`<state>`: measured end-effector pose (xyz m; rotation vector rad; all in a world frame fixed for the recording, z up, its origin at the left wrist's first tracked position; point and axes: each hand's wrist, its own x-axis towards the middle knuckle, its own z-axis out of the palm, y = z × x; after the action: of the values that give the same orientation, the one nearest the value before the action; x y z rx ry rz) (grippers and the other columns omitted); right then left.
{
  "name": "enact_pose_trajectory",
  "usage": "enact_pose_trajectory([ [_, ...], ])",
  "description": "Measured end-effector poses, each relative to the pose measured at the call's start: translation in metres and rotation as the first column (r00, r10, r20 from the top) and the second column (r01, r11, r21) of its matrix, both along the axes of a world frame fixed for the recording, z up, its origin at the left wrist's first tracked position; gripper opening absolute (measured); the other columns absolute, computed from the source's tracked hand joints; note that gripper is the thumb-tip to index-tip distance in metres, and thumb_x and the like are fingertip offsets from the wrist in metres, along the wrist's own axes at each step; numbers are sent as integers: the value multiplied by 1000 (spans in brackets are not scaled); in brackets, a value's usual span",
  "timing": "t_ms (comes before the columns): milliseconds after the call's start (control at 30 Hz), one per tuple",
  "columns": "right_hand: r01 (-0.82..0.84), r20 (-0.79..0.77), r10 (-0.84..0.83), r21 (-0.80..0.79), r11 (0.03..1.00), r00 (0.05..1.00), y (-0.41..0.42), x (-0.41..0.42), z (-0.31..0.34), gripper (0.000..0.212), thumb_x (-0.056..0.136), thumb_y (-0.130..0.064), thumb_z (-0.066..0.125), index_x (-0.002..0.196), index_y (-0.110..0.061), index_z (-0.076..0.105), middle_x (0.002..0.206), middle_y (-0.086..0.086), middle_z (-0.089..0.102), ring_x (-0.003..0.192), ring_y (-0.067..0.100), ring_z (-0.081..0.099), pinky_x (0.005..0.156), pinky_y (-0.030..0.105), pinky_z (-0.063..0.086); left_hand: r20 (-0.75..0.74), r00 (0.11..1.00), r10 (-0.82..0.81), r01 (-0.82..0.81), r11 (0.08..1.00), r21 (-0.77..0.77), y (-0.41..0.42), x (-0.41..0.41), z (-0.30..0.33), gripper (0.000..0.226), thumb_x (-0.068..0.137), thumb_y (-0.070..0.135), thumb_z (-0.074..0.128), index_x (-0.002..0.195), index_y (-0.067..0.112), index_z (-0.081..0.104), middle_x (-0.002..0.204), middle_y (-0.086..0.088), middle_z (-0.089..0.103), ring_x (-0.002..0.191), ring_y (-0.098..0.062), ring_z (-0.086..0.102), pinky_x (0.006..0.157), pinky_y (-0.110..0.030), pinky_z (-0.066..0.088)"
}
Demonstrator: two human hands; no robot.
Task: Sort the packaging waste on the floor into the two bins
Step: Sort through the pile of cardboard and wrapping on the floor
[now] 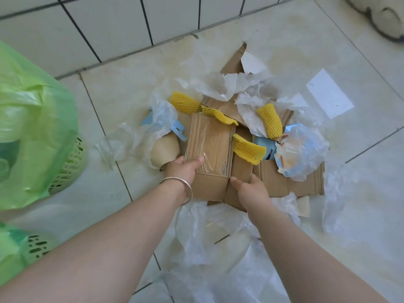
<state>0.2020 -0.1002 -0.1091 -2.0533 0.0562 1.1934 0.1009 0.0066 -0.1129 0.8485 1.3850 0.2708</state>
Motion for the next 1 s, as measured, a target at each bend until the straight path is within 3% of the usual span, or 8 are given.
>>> enact_pose_trajectory([
  [200, 68, -100, -64, 36, 997, 993, -9, 3, -5, 21, 90, -15, 60, 110, -20, 58, 109, 4, 65, 103, 27, 61, 98, 41, 47, -13, 997, -73, 74, 996, 57, 2, 5, 8, 6, 80, 24, 70, 76, 22, 66, 83, -3, 70, 87, -26, 65, 93, -47, 52],
  [400, 198, -262, -167, 94, 976, 950, -22, -4, -2, 27, 85, -14, 65, 112, -15, 63, 110, 5, 69, 103, 28, 64, 98, 48, 48, 64, 993, -101, 91, 986, 138, -7, -9, 23, 4, 84, 18, 67, 88, 19, 67, 86, -1, 70, 86, -23, 67, 88, -37, 53],
  [533, 306, -278, -262, 127, 944, 924, -28, -4, 4, 23, 89, -16, 61, 112, -16, 57, 111, 4, 65, 105, 27, 60, 99, 47, 46, 53, 993, 106, -113, 983, 145, 3, -37, 24, 2, 81, 17, 69, 80, 18, 68, 75, 0, 69, 73, -20, 64, 79, -35, 53],
  [667, 474, -380, -389, 160, 866, 839, -30, -9, 13, 29, 93, -20, 55, 121, -17, 52, 122, 5, 62, 109, 25, 58, 95, 43, 46, 91, 934, 345, -351, 934, 68, 10, -63, 22, 6, 78, 17, 72, 82, 15, 67, 57, 7, 68, 47, -9, 62, 56, -28, 55],
  [733, 551, -470, -430, 153, 820, 771, -29, -18, 17, 25, 94, -22, 51, 118, -16, 54, 122, 8, 62, 108, 26, 59, 86, 42, 50, 117, 909, 401, -406, 914, 19, 11, -72, 23, 6, 79, 18, 71, 80, 17, 66, 64, 5, 68, 50, -10, 63, 64, -32, 55],
  [833, 636, -618, -428, 156, 756, 659, -21, -30, 25, 37, 96, -26, 47, 128, -8, 50, 117, 12, 64, 97, 28, 63, 68, 38, 50, 176, 864, 471, -469, 881, -58, 15, -80, 24, 4, 81, 20, 68, 83, 19, 66, 75, 3, 70, 55, -11, 66, 72, -38, 55],
  [933, 557, -693, -307, 165, 814, 653, -7, -43, 32, 39, 95, -29, 47, 124, -3, 52, 97, 12, 66, 82, 24, 63, 68, 35, 48, 212, 835, 507, -495, 862, -111, 21, -88, 27, 9, 84, 22, 64, 93, 19, 67, 80, 3, 72, 71, -16, 68, 76, -40, 55],
  [1000, 491, -704, -220, 206, 847, 675, 7, -51, 36, 34, 94, -30, 48, 118, -8, 56, 92, 9, 66, 82, 22, 62, 69, 33, 46, 223, 817, 532, -507, 846, -164, 25, -95, 27, 24, 85, 25, 63, 108, 18, 66, 98, -3, 72, 89, -23, 68, 86, -48, 53],
])
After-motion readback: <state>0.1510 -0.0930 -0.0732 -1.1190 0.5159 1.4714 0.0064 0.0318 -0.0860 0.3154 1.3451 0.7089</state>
